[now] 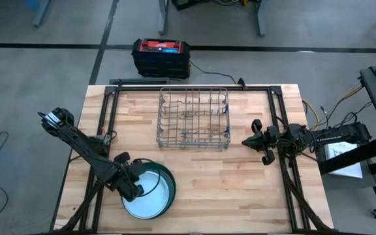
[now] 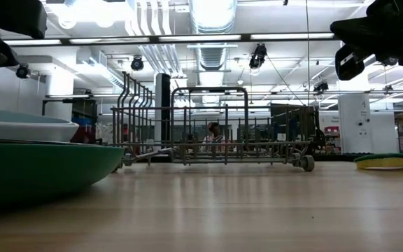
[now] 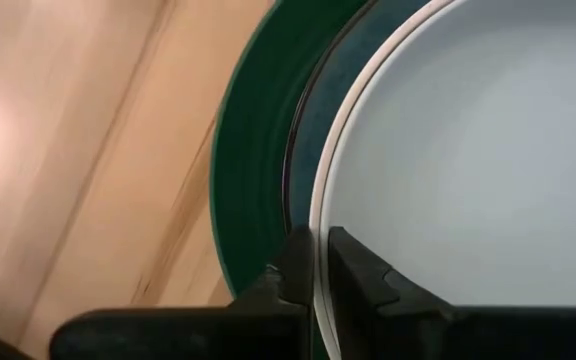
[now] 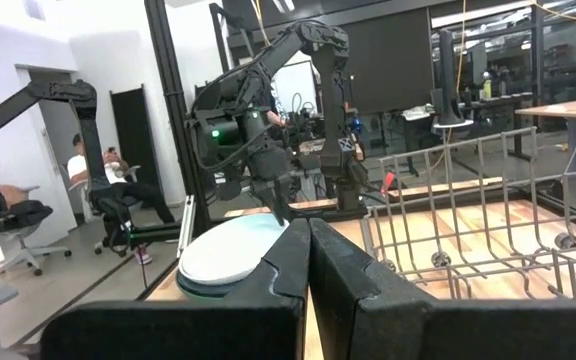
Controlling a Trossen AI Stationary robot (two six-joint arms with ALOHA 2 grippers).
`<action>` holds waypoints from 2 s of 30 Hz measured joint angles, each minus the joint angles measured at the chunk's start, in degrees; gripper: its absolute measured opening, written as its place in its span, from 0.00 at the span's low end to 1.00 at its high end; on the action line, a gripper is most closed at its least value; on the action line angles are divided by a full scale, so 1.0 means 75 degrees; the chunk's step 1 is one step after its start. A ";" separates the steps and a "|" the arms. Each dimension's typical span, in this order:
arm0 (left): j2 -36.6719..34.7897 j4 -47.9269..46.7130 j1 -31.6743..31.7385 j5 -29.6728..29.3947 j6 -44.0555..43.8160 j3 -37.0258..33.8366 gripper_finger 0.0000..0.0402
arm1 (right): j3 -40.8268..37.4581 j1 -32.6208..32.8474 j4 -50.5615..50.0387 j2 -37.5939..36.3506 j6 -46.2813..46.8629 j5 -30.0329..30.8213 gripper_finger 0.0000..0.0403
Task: Sort dishes
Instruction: Put the light blue plate in the dishwasher rack
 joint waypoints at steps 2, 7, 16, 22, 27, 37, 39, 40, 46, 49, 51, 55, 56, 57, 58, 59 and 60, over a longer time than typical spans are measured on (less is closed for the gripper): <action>0.0000 -0.0011 0.0000 -0.0018 -0.0006 0.0000 0.01 | 0.0000 0.0000 -0.0003 0.0001 0.0000 0.0000 0.00; 0.0000 -0.0009 -0.0003 -0.0306 -0.0032 -0.0003 0.02 | 0.0000 -0.0003 -0.0017 0.0002 0.0006 -0.0001 0.00; 0.0011 0.0015 -0.0003 -0.0316 -0.0033 -0.0014 0.07 | 0.0000 0.0000 -0.0026 0.0003 0.0050 0.0000 0.00; 0.0286 0.0041 -0.0003 -0.0525 0.0003 -0.0087 0.08 | 0.0000 -0.0003 -0.0066 0.0000 0.0050 -0.0003 0.00; 0.0385 0.0050 -0.0003 -0.0656 0.0223 -0.0022 0.01 | 0.0000 -0.0003 -0.0085 0.0002 0.0049 -0.0003 0.00; 0.0356 0.0106 0.0009 -0.0199 -0.0394 -0.0003 0.16 | 0.0000 -0.0001 -0.0085 0.0003 0.0047 -0.0003 0.00; 0.0357 0.0103 0.0009 -0.0085 -0.0554 -0.0087 0.21 | 0.0000 -0.0003 -0.0085 0.0002 0.0050 -0.0003 0.00; 0.0357 0.0105 0.0009 -0.0086 -0.0585 -0.0116 0.23 | 0.0000 0.0000 -0.0085 0.0001 0.0050 -0.0003 0.00; 0.0358 0.0165 0.0000 -0.0096 -0.0529 -0.0169 0.32 | 0.0000 0.0000 -0.0085 0.0001 0.0050 -0.0006 0.00; 0.0361 0.0193 0.0000 -0.0095 -0.0527 -0.0180 0.33 | 0.0000 -0.0001 -0.0085 0.0002 0.0050 -0.0006 0.00; 0.0361 0.0292 0.0000 -0.0096 -0.0514 -0.0204 0.33 | 0.0000 -0.0003 -0.0085 0.0003 0.0050 -0.0006 0.00; 0.0364 0.0340 0.0000 -0.0096 -0.0484 -0.0221 0.32 | 0.0000 -0.0002 -0.0085 0.0003 0.0052 -0.0008 0.00; 0.0364 0.0347 0.0000 -0.0096 -0.0480 -0.0222 0.32 | 0.0000 -0.0001 -0.0087 0.0003 0.0052 -0.0009 0.00; 0.0364 0.0350 0.0000 -0.0096 -0.0477 -0.0229 0.31 | 0.0000 -0.0003 -0.0085 0.0003 0.0052 -0.0006 0.00; 0.0364 0.0350 0.0000 -0.0096 -0.0475 -0.0246 0.31 | 0.0000 -0.0003 -0.0085 0.0003 0.0051 -0.0009 0.00; 0.0364 0.0347 0.0000 -0.0096 -0.0472 -0.0265 0.31 | 0.0000 0.0000 -0.0085 0.0003 0.0052 -0.0009 0.00; 0.0367 0.0347 0.0000 -0.0096 -0.0471 -0.0283 0.31 | 0.0000 0.0000 -0.0085 0.0003 0.0050 -0.0009 0.00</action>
